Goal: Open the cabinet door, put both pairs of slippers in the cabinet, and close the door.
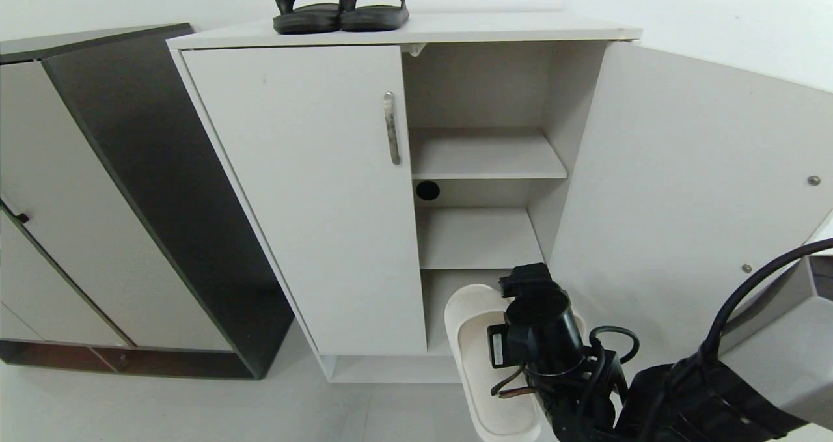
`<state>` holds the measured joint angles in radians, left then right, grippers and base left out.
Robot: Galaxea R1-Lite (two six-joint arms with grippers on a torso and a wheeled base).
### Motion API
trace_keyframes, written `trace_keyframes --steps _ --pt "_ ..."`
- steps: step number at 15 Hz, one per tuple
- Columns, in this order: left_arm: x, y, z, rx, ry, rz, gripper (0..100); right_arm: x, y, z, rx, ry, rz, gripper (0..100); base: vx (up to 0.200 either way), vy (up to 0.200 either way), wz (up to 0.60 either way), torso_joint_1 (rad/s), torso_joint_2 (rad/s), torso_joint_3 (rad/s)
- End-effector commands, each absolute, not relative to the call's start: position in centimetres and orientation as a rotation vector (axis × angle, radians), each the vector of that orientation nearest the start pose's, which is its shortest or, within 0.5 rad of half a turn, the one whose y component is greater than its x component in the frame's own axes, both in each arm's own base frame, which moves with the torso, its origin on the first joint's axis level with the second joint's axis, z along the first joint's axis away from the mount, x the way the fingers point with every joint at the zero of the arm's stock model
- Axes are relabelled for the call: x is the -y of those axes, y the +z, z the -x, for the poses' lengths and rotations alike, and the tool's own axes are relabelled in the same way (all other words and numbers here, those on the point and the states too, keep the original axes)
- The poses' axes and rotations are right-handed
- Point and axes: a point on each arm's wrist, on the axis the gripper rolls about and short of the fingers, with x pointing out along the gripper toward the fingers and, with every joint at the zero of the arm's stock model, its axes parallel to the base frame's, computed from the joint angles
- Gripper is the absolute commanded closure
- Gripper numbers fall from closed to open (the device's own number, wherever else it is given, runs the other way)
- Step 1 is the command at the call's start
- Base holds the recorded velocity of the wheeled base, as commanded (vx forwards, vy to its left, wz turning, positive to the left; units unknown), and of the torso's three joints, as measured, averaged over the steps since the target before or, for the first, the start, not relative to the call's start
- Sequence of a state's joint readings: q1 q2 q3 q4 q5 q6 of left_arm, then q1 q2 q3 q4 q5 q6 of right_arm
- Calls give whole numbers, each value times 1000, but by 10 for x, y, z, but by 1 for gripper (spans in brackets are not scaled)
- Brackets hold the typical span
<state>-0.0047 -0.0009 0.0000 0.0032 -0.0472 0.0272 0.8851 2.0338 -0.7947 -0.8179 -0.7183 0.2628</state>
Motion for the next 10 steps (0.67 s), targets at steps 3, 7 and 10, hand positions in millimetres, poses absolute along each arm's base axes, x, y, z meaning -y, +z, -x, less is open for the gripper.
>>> trace_keyframes --steps 3,7,10 --pt "1 75 23 -4 -52 -28 100 -271 93 -239 -236 106 20 100 0 0 0 7 4 -199" --pt "1 75 23 -4 -51 -24 100 -270 102 -239 -118 114 -3 100 0 0 0 3 -1 -128" --pt "1 75 23 -4 -51 -24 100 -268 100 -243 -54 62 28 100 0 0 0 0 0 0"
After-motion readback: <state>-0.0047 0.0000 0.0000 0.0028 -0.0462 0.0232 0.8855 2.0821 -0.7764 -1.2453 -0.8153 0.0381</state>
